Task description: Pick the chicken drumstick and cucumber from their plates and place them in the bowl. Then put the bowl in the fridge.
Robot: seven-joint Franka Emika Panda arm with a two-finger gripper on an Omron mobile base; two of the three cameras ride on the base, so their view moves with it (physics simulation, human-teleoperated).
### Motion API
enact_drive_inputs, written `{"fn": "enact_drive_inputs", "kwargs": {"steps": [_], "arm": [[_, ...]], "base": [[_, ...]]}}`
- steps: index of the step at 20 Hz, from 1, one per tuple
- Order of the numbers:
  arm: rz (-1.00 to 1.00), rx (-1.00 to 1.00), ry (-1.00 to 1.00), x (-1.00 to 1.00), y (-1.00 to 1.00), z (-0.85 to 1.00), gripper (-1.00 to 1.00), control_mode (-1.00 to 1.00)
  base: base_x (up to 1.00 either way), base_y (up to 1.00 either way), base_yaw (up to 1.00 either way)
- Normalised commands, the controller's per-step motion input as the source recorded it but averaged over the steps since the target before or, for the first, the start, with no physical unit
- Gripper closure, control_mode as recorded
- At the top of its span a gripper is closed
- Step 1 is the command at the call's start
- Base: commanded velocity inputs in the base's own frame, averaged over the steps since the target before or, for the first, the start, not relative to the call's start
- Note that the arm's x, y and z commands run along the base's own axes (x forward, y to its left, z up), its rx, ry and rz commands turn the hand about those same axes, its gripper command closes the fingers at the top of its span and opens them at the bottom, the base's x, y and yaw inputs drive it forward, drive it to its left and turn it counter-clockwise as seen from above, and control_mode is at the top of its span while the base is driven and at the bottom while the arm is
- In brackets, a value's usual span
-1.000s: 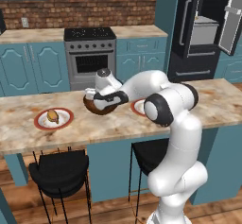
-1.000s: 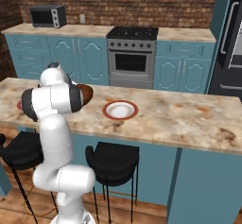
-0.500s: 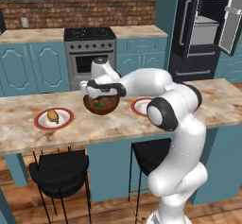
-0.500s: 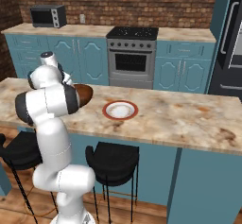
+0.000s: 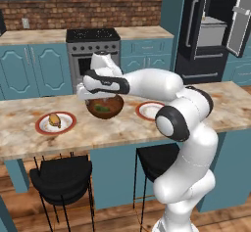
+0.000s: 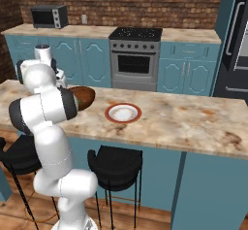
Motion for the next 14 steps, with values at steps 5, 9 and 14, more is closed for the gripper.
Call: {"fn": "enact_drive_inputs", "kwargs": {"steps": [5, 9, 14], "arm": [[0.38, -0.09, 0.02, -0.4, 0.55, -0.02, -1.0, -1.0], [0.26, -0.08, -0.04, -0.15, 0.68, -0.03, -1.0, -1.0], [0.03, -0.02, -0.09, 0.05, 0.61, -0.11, -1.0, -1.0]], "base": [[0.0, 0.0, 0.0], [0.0, 0.0, 0.0], [0.0, 0.0, 0.0]]}}
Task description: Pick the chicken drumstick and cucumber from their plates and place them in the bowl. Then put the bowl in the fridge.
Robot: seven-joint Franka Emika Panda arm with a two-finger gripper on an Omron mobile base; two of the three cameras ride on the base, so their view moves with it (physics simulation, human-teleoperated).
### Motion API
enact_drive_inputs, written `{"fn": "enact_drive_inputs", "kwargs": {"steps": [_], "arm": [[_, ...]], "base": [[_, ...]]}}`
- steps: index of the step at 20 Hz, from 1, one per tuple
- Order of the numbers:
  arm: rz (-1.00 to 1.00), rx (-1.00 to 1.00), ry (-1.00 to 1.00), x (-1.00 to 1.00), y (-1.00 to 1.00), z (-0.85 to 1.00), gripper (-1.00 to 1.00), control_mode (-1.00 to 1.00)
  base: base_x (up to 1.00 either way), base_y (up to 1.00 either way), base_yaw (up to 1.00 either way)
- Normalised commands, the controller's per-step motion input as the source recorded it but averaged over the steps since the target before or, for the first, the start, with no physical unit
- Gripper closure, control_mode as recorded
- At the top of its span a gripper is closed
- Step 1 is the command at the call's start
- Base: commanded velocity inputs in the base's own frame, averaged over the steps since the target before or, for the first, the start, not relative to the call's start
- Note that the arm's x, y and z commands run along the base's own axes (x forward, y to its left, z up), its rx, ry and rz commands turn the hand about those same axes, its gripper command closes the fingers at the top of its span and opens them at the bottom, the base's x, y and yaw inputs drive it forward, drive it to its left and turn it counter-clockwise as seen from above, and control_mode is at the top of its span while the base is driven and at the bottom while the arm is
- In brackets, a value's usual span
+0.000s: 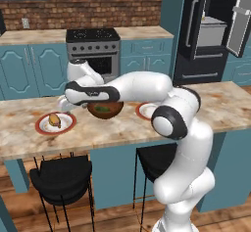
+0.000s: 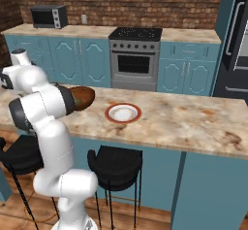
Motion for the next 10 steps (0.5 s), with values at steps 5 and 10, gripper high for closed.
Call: {"fn": "enact_drive_inputs", "kwargs": {"steps": [5, 10], "arm": [[0.0, -0.01, -0.03, 0.29, 0.63, -0.13, -1.0, -1.0], [0.0, -0.02, -0.01, 0.39, 0.46, -0.33, -1.0, -1.0]], "base": [[0.0, 0.0, 0.0], [0.0, 0.0, 0.0]]}}
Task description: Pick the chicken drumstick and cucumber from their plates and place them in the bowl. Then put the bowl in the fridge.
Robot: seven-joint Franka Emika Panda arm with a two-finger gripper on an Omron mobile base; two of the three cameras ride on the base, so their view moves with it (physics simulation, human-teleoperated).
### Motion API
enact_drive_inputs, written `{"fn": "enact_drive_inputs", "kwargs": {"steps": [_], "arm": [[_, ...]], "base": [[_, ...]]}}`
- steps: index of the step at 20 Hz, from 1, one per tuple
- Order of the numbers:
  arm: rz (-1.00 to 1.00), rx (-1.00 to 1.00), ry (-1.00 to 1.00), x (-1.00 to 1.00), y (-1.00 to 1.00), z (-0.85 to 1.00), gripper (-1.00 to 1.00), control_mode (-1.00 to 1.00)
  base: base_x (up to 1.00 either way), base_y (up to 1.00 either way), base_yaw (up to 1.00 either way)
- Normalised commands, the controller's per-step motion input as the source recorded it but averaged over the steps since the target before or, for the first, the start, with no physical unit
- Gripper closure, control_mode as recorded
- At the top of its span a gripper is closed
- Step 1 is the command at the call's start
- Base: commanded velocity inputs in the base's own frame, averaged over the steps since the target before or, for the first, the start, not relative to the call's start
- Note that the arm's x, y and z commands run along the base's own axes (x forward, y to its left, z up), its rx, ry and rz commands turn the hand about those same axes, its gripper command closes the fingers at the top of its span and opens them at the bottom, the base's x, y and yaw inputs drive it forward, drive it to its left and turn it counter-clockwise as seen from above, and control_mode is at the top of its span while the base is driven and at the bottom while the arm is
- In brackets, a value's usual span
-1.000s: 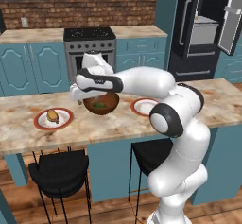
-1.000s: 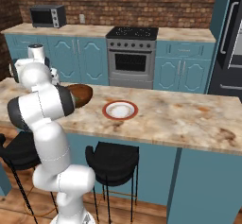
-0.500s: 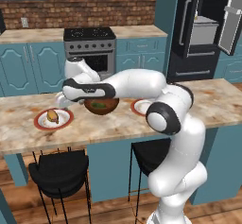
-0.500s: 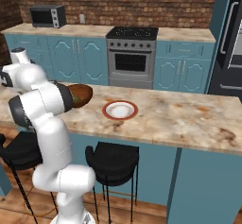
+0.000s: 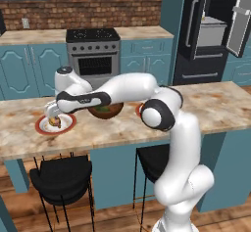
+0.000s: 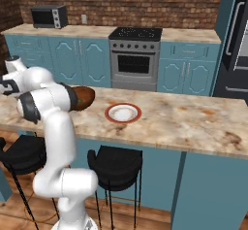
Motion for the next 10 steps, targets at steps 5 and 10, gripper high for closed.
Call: {"fn": "enact_drive_inputs", "kwargs": {"steps": [5, 10], "arm": [[0.0, -0.13, 0.04, 0.57, 0.25, -0.25, -1.0, -1.0], [0.0, -0.06, 0.05, 0.51, 0.19, -0.2, -1.0, -1.0]], "base": [[0.0, 0.0, 0.0], [0.0, 0.0, 0.0]]}}
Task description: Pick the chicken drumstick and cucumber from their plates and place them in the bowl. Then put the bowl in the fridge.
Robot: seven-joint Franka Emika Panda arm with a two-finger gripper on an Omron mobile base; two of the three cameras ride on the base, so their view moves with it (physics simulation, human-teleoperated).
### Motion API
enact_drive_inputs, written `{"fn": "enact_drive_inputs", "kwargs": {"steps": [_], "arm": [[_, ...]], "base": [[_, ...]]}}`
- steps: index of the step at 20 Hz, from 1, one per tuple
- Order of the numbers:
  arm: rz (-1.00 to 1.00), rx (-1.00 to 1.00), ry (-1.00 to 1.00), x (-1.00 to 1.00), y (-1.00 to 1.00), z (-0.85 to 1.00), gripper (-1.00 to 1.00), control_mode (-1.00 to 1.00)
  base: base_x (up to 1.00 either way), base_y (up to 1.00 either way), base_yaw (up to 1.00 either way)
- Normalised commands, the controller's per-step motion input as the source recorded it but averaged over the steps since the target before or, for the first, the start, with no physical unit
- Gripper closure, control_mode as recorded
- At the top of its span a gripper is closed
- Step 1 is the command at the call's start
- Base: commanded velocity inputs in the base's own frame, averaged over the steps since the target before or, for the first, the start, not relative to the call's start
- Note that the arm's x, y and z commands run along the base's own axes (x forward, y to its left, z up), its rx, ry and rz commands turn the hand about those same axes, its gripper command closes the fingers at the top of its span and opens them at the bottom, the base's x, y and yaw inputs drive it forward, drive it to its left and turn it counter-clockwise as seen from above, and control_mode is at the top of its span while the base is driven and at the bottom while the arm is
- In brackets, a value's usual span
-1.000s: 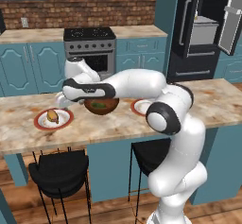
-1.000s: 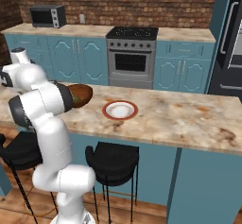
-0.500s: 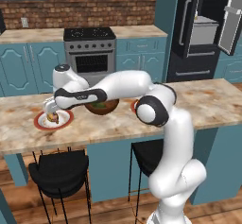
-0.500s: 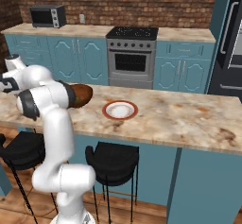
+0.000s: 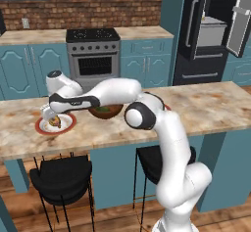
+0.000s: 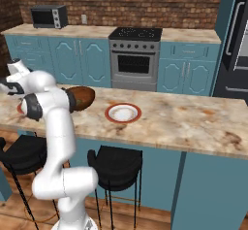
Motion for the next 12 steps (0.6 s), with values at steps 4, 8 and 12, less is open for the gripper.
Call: {"fn": "enact_drive_inputs", "kwargs": {"steps": [4, 8, 12], "arm": [[0.0, 0.0, 0.07, 0.36, 0.23, -0.2, -1.0, -1.0], [0.0, 0.0, 0.05, 0.19, 0.15, -0.31, -1.0, -1.0], [0.0, -0.04, 0.07, 0.14, 0.0, -0.36, -1.0, -1.0]], "base": [[0.0, 0.0, 0.0], [0.0, 0.0, 0.0], [0.0, 0.0, 0.0]]}}
